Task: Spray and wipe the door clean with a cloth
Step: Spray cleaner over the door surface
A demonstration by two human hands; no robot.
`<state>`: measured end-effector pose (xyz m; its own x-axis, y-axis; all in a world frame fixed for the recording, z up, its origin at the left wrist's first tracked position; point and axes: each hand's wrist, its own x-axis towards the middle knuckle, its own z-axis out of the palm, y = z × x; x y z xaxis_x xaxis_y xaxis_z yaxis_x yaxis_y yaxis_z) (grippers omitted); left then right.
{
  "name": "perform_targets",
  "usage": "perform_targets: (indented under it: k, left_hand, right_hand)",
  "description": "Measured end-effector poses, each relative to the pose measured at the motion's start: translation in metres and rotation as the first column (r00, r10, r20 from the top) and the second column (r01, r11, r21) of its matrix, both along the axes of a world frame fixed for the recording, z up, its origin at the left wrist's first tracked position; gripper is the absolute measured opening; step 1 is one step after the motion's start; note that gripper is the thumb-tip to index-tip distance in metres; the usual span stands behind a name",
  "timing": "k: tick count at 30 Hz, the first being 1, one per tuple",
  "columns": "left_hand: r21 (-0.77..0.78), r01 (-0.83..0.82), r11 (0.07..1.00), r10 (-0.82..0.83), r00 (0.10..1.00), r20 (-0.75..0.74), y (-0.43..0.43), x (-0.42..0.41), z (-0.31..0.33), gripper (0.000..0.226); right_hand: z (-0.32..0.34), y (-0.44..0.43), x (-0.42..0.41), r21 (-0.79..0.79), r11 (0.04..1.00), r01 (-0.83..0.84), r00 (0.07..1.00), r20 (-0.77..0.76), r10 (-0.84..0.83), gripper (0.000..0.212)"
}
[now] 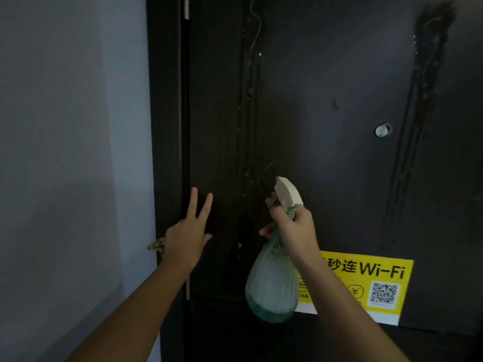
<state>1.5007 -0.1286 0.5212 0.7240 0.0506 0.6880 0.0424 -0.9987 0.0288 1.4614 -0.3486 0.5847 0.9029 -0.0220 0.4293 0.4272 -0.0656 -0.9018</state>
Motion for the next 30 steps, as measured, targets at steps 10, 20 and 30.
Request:
perform_targets:
  k: [10,20,30]
  left_hand:
    - [0.035,0.116,0.993,-0.119,0.988,0.099,0.023,0.011,-0.009,0.105]
    - [-0.105,0.367,0.924,-0.359,0.929,0.083,0.014,0.003,-0.006,0.07]
    - [-0.87,0.312,0.382,-0.907,0.307,-0.288,-0.022,-0.02,0.024,0.049]
  right_hand:
    - [0.002,0.026,0.004,-0.012,0.98,0.199,0.978,0.065,-0.198,0.013]
    - [-0.012,0.031,-0.003,0.093,0.983,0.155,0.984,0.078,-0.163,0.012]
    - [0.009,0.032,-0.007,0.239,0.962,0.133,0.96,0.212,-0.185,0.016]
